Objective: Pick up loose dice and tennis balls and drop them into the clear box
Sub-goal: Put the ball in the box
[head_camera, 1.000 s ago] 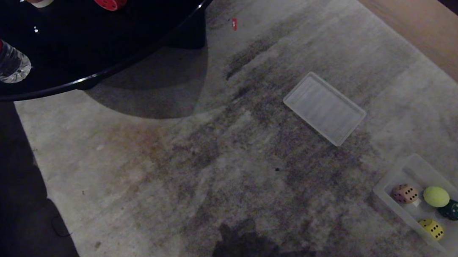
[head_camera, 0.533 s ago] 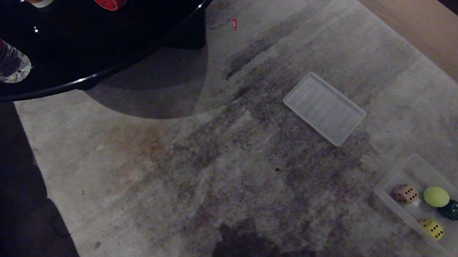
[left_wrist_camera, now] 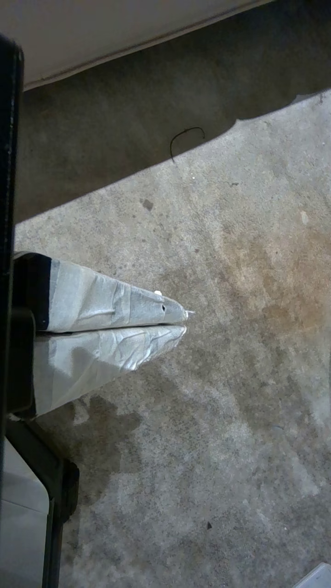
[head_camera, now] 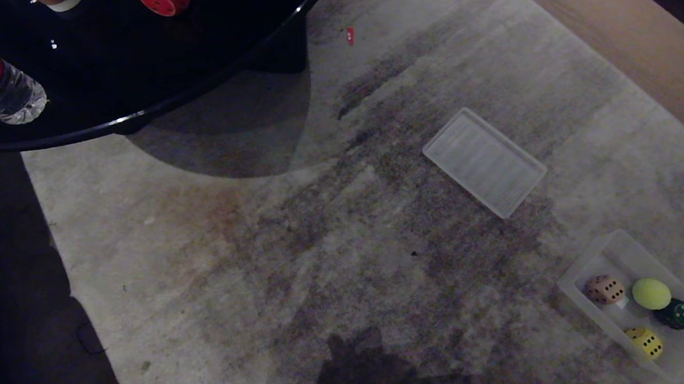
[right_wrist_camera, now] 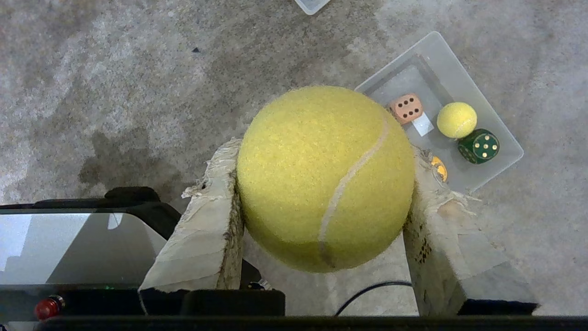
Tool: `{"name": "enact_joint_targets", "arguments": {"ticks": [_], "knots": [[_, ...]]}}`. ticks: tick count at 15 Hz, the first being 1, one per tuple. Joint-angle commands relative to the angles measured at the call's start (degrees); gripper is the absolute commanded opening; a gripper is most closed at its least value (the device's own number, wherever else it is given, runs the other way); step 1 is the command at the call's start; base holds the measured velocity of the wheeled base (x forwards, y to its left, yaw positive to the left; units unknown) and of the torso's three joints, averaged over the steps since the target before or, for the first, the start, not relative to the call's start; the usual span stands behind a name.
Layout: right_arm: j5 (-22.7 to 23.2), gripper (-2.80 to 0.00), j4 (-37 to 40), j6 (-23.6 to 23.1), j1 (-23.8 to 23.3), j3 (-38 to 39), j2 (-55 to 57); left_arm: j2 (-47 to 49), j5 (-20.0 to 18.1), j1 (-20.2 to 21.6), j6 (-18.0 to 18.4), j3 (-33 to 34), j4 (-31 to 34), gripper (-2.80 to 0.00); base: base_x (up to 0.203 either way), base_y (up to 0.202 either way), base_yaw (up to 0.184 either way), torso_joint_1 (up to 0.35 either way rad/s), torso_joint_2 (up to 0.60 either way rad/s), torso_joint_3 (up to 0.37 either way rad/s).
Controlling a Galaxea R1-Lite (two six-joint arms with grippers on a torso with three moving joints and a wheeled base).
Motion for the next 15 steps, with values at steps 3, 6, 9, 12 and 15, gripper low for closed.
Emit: {"name": "enact_joint_targets", "arguments": {"ticks": [3,6,9,12,15], "knots": [[-0.06,-2.80,0.22,0.02,-0.01,0.03,0.19,0.08,-0.24,-0.02,0.40,0.09,0.00,-2.80,0.000,0.000,0.000,0.000,0.00,0.000],[-0.15,-2.80,0.24,-0.01,-0.01,0.03,0.19,0.08,-0.15,-0.02,0.40,0.09,0.09,-2.80,0.000,0.000,0.000,0.000,0.00,0.000],[-0.15,-2.80,0.22,0.02,-0.01,0.03,0.19,0.08,-0.18,-0.02,0.57,0.09,0.09,-2.80,0.000,0.000,0.000,0.000,0.00,0.000],[-0.16,-2.80,0.22,0.11,-0.01,0.03,0.19,0.08,-0.07,-0.02,0.32,0.09,0.09,-2.80,0.000,0.000,0.000,0.000,0.00,0.000],[-0.20,-2.80,0.22,0.19,-0.01,0.03,0.19,0.08,-0.24,-0.02,0.57,0.09,0.09,-2.80,0.000,0.000,0.000,0.000,0.00,0.000]]}}
